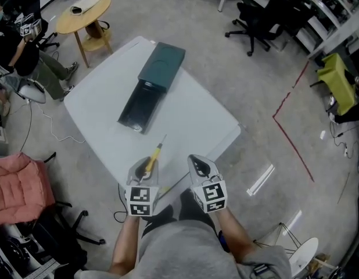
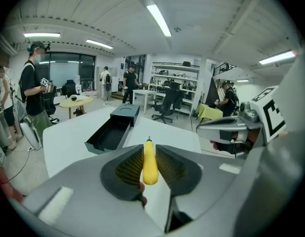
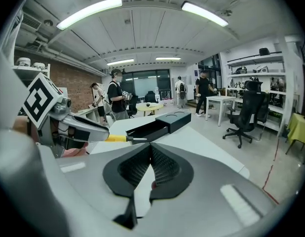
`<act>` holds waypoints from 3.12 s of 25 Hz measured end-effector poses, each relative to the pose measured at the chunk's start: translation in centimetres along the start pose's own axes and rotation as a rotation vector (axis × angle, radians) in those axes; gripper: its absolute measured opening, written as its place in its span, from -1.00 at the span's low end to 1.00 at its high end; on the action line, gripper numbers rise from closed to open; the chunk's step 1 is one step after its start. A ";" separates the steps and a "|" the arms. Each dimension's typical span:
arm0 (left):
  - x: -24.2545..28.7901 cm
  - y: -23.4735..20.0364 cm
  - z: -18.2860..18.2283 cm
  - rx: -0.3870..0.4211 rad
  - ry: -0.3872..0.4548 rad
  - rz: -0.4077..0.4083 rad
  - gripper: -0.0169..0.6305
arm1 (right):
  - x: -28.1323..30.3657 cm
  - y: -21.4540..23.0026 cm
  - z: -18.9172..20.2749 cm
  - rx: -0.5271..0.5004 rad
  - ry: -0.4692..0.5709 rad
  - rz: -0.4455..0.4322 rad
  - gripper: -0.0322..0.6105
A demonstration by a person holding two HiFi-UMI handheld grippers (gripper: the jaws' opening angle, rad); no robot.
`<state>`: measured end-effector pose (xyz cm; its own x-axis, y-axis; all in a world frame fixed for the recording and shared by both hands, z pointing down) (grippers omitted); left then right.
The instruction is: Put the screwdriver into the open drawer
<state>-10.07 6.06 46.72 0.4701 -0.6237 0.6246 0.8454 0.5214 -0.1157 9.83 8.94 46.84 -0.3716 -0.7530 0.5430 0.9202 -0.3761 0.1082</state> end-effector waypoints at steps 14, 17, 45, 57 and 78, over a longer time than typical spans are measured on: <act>-7.3 0.4 -2.4 0.011 0.164 -0.017 -0.70 | -4.4 -3.9 -2.2 -0.035 0.119 0.031 -0.89; -8.7 0.4 -2.7 0.025 0.197 -0.027 -0.70 | -5.4 -4.9 -2.7 -0.044 0.145 0.038 -0.89; -13.8 -2.3 -3.5 0.030 0.305 -0.042 -0.70 | -7.1 -9.8 -5.8 -0.079 0.251 0.054 -0.89; -10.2 -2.6 -5.9 0.013 0.292 -0.071 -0.70 | -3.8 -5.8 -7.2 -0.083 0.225 0.019 -0.89; 3.3 -8.6 -10.7 -0.103 0.228 -0.192 -0.70 | 10.1 3.9 -11.3 -0.093 0.085 -0.150 -0.89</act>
<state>-13.11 -6.71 41.55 0.3343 -0.8256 0.4545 0.9400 0.3270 -0.0975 8.28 -6.25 43.29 -0.5164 -0.7262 0.4537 0.8400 -0.5327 0.1033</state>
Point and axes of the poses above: the fingertips, and each gripper's own axes: x forward along the fingers, y to its right, z out of its underside, the point moved 9 cm from there along -x, backward along the fingers, and after that the axes turned 5 degrees about -y, right-handed, at the moved point
